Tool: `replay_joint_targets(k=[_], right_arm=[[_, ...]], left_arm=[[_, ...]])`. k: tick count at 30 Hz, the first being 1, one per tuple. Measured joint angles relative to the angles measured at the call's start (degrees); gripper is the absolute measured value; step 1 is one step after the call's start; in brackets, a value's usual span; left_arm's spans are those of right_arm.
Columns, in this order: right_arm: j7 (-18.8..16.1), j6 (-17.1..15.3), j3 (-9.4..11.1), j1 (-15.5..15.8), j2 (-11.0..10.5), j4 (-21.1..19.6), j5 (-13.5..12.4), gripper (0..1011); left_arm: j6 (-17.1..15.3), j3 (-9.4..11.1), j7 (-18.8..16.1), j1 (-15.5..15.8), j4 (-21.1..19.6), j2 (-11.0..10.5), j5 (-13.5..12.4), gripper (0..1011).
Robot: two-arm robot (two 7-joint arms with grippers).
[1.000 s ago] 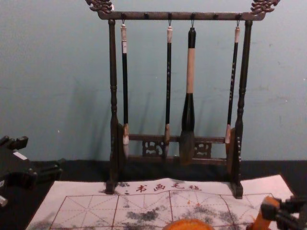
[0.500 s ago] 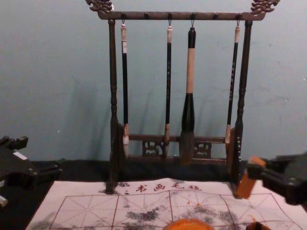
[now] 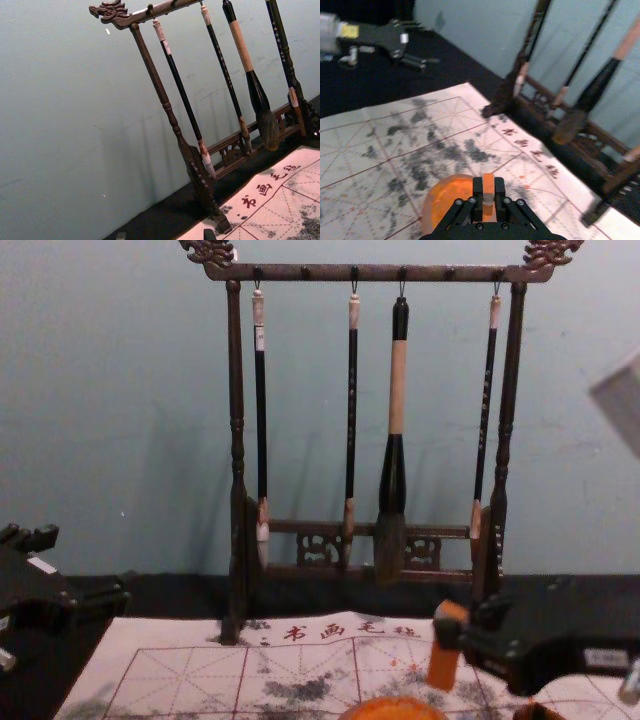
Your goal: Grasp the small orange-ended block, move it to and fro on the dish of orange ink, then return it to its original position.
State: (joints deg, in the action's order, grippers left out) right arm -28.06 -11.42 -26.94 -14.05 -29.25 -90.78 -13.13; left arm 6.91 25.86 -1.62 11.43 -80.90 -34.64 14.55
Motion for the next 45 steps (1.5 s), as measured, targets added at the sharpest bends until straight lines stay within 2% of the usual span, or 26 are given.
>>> replay_joint_targets(k=[8,17,31,45], right_arm=[[-2.7,-0.5,-3.2,-1.6,-0.2,0.3,1.9,86],[-4.1,-0.6,-5.1,-2.3,-0.4,0.2,2.9,86],[-3.8,-1.1,-6.4,-4.1,1.6,2.9,4.0,86],[-2.6,-1.8,-6.6,-6.1,3.4,6.2,5.5,86]], left_arm=[[0.0,0.0,0.0,0.0,0.0,0.0,0.0,1001],[0.0,0.0,0.0,0.0,0.0,0.0,0.0,1002],[0.0,0.0,0.0,0.0,0.0,0.0,0.0,1001],[0.0,0.0,0.0,0.0,0.0,0.0,0.0,1001]])
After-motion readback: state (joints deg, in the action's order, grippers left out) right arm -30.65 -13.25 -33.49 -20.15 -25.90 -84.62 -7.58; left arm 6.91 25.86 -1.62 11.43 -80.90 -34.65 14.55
